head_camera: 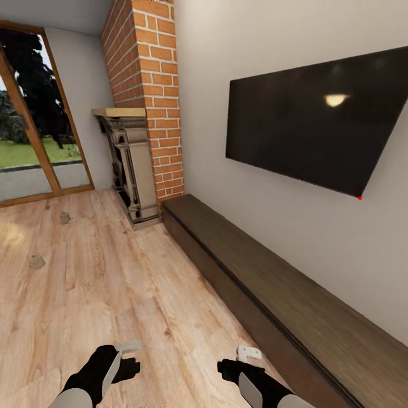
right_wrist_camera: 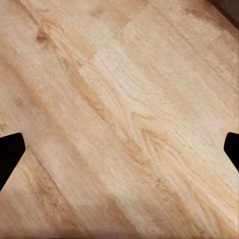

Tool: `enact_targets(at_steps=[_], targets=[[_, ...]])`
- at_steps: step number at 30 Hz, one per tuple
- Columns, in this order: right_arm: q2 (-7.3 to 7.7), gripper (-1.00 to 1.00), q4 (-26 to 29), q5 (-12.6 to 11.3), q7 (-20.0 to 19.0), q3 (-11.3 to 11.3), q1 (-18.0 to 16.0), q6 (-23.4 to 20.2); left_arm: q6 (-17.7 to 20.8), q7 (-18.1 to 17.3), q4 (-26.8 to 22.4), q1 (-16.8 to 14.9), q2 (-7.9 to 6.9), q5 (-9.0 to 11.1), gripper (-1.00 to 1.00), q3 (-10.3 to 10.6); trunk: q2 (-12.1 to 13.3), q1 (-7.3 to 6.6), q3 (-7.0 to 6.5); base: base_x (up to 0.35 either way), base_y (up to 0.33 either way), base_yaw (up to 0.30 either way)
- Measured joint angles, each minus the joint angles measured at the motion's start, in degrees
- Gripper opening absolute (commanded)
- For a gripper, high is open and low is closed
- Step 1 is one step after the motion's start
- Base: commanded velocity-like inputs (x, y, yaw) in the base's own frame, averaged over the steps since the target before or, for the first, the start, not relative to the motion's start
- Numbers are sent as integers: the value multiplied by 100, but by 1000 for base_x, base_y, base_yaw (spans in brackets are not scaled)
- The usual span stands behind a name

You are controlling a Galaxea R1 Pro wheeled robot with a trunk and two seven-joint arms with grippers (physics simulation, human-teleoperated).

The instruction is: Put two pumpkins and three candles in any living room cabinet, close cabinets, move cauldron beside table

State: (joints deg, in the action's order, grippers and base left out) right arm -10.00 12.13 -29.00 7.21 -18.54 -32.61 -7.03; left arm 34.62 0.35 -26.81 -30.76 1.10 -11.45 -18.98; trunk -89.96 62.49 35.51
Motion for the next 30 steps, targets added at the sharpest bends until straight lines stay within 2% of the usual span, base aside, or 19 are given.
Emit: enact_targets(at_steps=[17,23,30], targets=[[0,100,0,9,0,-1,0,8,1,-8,0,0,1,20,100,-1,682,-373,-305,0,0,292],[0,100,-38,9,8,-7,0,311,1,-12,0,0,2,29,100,-6,922,-505,-413,0,0,292],[0,100,-60,9,80,-9,0,365,7,-32,0,0,-4,33,100,-9,1203,-659,-539,0,0,292]])
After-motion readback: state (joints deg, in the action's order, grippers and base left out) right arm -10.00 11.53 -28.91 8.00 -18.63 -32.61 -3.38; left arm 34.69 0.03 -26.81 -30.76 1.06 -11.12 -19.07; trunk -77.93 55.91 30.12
